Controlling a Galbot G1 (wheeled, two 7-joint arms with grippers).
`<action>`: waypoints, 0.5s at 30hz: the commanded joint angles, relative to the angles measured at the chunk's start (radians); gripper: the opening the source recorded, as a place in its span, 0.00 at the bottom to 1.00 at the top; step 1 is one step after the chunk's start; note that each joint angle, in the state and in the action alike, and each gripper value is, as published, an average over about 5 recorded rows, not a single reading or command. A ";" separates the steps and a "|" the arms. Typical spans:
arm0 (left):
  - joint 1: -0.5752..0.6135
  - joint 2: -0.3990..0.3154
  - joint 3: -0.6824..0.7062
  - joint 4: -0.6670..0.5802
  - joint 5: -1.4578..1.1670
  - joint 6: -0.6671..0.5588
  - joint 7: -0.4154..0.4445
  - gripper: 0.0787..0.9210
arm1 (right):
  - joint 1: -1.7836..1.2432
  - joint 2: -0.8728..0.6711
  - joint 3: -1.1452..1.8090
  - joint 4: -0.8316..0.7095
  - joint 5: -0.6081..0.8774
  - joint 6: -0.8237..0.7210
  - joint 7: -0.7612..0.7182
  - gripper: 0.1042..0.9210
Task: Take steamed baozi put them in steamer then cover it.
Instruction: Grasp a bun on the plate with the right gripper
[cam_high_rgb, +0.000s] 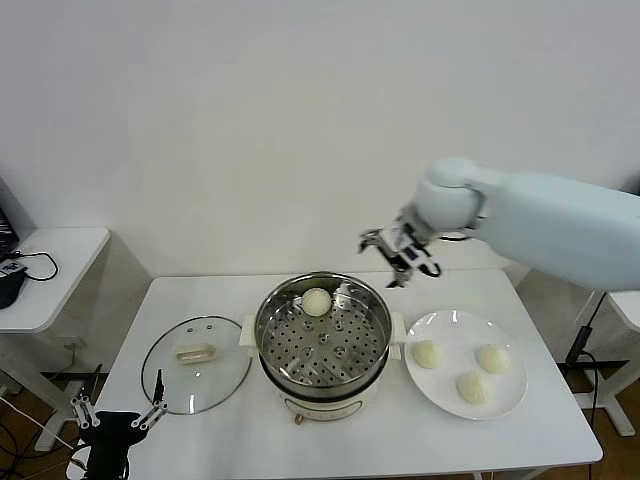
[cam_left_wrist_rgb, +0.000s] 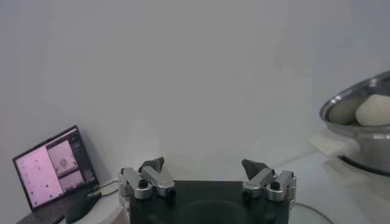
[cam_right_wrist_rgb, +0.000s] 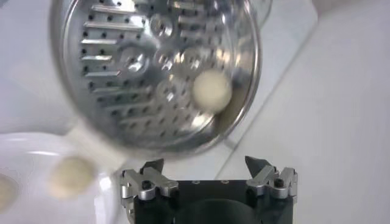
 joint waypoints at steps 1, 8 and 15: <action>-0.002 0.005 0.001 0.006 0.002 -0.002 -0.001 0.88 | -0.048 -0.333 0.024 0.132 0.004 -0.176 -0.024 0.88; -0.001 0.010 0.003 0.011 0.002 0.000 0.002 0.88 | -0.340 -0.379 0.181 0.120 -0.073 -0.163 -0.008 0.88; 0.000 0.004 -0.001 0.006 0.003 0.003 0.008 0.88 | -0.570 -0.331 0.325 0.047 -0.160 -0.142 0.011 0.88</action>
